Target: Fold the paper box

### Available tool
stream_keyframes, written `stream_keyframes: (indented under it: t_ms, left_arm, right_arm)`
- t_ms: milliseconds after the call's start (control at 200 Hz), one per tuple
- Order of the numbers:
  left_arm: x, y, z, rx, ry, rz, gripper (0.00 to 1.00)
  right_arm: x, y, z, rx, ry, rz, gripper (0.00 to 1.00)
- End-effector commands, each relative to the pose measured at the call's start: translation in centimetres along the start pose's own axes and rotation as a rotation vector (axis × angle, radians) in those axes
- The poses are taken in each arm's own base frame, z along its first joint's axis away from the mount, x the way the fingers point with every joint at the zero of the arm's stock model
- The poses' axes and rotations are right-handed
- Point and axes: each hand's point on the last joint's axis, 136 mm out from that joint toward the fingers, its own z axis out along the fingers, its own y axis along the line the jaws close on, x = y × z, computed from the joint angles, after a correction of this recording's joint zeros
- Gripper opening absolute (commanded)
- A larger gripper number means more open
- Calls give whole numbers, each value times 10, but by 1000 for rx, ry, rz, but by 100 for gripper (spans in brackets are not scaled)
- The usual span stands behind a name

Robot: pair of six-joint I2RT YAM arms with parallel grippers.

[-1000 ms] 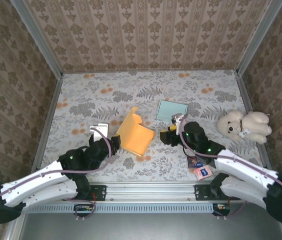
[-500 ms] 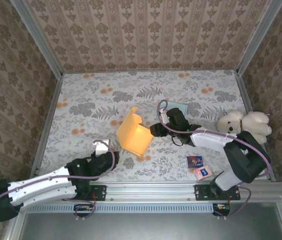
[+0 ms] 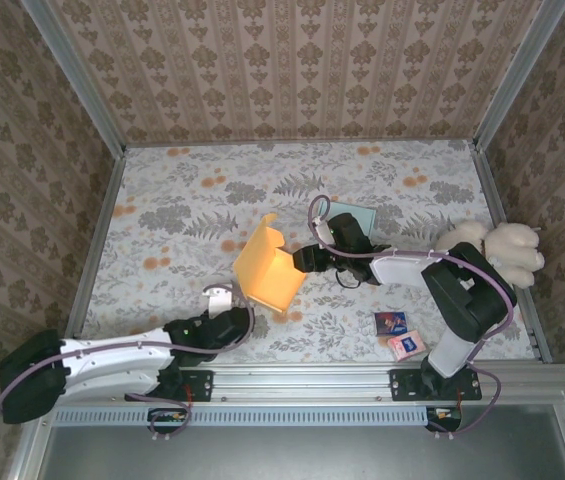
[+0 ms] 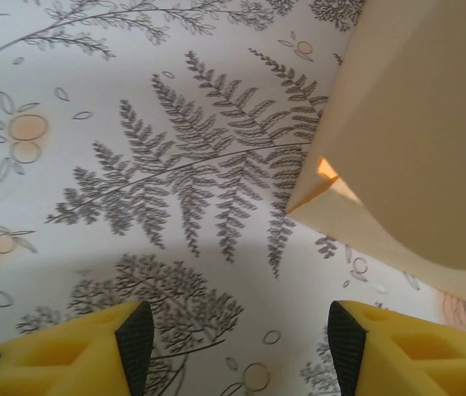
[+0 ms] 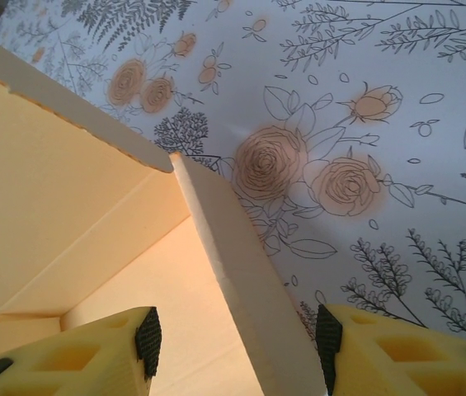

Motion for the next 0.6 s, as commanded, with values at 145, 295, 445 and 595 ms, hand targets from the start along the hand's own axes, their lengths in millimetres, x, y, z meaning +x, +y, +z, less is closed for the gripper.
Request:
stream_keyframes:
  t_ms: [145,295,445,595]
  left_arm:
    - [-9,-5,10,20,-28,-85,63]
    - [-5,6,17,3,-25,-112,64]
    - [-6,10,22,-17,-25,-113,65]
    - [-11,13,30,-52,-24,-112,68]
  right_arm:
    - [9,10,1,-58,12,42,55]
    - [19,11,0,-69,22,62,55]
    - [29,19,0,-98,36,74,54]
    - [37,26,-2,-117,38,82,54]
